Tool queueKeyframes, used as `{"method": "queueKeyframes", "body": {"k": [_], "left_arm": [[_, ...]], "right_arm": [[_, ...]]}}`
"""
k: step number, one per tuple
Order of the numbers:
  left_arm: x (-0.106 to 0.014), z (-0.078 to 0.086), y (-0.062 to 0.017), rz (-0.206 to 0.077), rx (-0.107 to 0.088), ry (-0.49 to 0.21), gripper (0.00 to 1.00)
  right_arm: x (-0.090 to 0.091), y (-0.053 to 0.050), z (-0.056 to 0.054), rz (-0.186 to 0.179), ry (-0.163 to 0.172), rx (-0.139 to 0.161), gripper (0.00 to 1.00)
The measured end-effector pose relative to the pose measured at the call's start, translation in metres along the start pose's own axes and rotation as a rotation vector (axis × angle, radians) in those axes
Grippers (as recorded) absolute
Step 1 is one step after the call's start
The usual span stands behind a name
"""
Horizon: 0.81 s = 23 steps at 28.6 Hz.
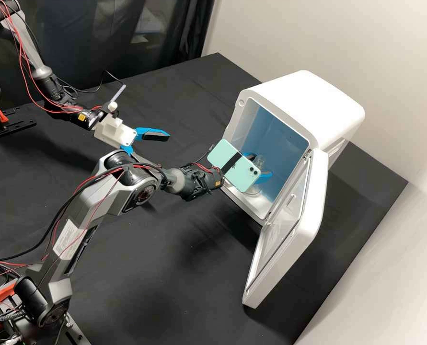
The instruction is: Take the flask out of the incubator
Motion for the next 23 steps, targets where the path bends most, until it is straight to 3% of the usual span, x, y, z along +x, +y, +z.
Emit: {"method": "queueKeyframes", "body": {"k": [11, 14, 23], "left_arm": [[0.003, 0.010, 0.0033, 0.015, 0.029, -0.021, 1.00], [0.005, 0.016, 0.0038, 0.015, 0.019, -0.025, 1.00], [0.005, 0.018, 0.0034, 0.011, 0.027, -0.030, 1.00]], "right_arm": [[-0.002, -0.008, -0.004, -0.017, 0.008, -0.004, 0.00], [-0.003, -0.008, -0.005, -0.015, 0.011, -0.005, 0.00], [-0.008, -0.005, -0.007, -0.014, 0.014, -0.004, 0.00]]}}
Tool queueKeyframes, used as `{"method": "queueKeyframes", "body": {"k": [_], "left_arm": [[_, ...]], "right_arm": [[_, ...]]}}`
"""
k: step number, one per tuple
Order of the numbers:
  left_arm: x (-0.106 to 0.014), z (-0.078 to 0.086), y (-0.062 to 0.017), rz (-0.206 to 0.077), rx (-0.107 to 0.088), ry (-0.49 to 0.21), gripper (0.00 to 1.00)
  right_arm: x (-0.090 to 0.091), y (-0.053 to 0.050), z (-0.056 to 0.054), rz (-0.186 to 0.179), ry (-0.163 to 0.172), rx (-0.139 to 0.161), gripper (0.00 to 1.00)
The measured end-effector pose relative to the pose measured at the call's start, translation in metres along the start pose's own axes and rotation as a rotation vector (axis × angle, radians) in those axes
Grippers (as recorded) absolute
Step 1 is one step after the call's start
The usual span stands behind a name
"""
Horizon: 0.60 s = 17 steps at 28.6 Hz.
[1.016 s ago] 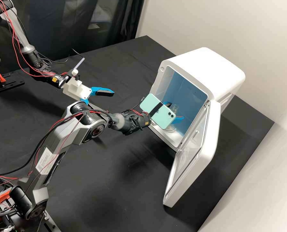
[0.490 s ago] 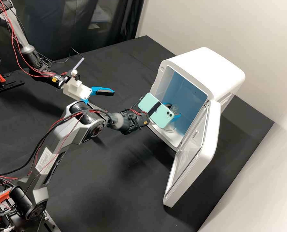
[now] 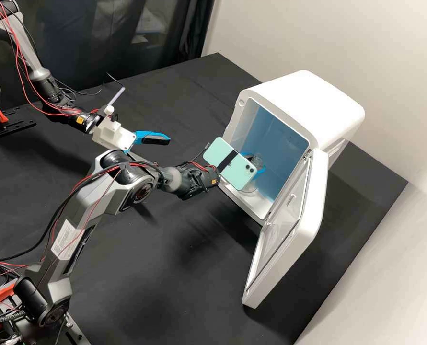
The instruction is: Take the flask out of the incubator
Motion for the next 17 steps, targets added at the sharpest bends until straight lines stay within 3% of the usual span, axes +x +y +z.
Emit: {"method": "queueKeyframes", "body": {"k": [10, 15, 17], "left_arm": [[0.004, 0.001, 0.0042, 0.016, 0.000, -0.003, 1.00], [0.004, 0.001, 0.0042, 0.016, 0.000, -0.003, 1.00], [0.004, 0.001, 0.0040, 0.016, 0.001, -0.005, 1.00]], "right_arm": [[-0.005, 0.000, -0.002, -0.005, 0.000, -0.001, 0.00], [-0.016, 0.004, 0.002, -0.013, -0.012, 0.051, 0.00], [-0.023, 0.008, 0.009, -0.010, -0.029, 0.073, 0.00]]}}
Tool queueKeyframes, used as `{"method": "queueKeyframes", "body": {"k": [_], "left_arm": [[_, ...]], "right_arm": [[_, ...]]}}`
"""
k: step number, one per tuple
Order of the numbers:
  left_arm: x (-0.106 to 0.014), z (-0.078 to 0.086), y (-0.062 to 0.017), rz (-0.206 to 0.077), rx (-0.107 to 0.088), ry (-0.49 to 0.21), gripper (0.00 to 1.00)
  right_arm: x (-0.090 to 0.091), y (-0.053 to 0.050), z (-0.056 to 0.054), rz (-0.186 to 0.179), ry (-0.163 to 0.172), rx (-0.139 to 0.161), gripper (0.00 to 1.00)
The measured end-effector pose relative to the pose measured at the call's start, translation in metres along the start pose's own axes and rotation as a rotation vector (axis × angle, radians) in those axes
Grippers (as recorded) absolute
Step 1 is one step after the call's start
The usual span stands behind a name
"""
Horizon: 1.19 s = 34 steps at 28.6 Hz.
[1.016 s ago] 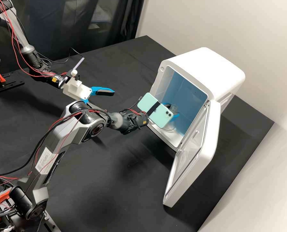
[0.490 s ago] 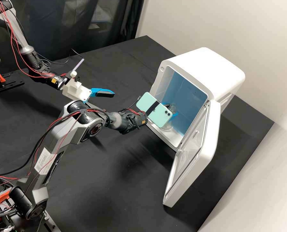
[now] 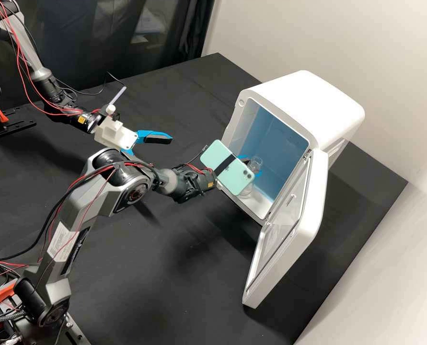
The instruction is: Take the flask out of the incubator
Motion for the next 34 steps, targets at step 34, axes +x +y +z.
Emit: {"method": "queueKeyframes", "body": {"k": [34], "left_arm": [[0.021, 0.029, 0.0042, -0.022, 0.030, -0.073, 1.00]], "right_arm": [[-0.098, 0.042, 0.063, 0.046, 0.052, 0.008, 0.00]]}}
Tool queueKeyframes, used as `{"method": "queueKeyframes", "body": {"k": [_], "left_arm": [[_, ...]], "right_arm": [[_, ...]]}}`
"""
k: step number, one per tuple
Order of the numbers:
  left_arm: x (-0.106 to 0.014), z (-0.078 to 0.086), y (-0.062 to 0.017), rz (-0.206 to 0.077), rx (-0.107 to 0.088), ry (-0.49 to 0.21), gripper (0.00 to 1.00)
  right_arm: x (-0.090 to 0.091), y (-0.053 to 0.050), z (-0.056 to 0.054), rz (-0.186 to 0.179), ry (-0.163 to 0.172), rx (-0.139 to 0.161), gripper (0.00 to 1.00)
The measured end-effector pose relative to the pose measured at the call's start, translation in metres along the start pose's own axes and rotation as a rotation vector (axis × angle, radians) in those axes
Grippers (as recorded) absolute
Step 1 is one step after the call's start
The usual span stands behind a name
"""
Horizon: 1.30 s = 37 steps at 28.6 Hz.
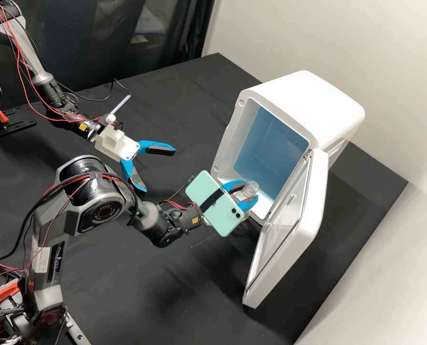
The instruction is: Take the flask out of the incubator
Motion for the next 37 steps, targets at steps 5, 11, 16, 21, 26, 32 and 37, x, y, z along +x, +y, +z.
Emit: {"method": "queueKeyframes", "body": {"k": [5, 11, 16, 21, 26, 32, 37], "left_arm": [[0.000, 0.000, 0.0000, 0.000, 0.000, 0.000, 1.00], [0.001, 0.000, 0.0013, -0.004, 0.000, 0.001, 1.00], [0.003, 0.003, 0.0037, 0.004, -0.003, -0.004, 1.00], [0.007, 0.010, 0.0095, 0.024, 0.011, -0.021, 1.00], [0.015, 0.021, 0.0145, 0.044, -0.005, -0.030, 1.00], [0.027, 0.033, 0.0211, 0.071, 0.005, -0.039, 1.00], [0.038, 0.045, 0.0393, 0.139, 0.010, -0.024, 1.00]], "right_arm": [[-0.007, -0.004, 0.010, -0.005, -0.021, -0.011, 0.00], [-0.006, -0.016, 0.022, -0.041, -0.051, -0.063, 0.00], [-0.005, -0.023, 0.029, -0.053, -0.045, -0.110, 0.00], [-0.003, -0.027, 0.033, -0.041, -0.016, -0.147, 0.00], [-0.002, -0.028, 0.035, -0.042, -0.012, -0.154, 1.00], [-0.003, -0.026, 0.037, -0.049, -0.007, -0.172, 1.00], [-0.006, -0.021, 0.040, -0.041, 0.012, -0.169, 1.00]]}}
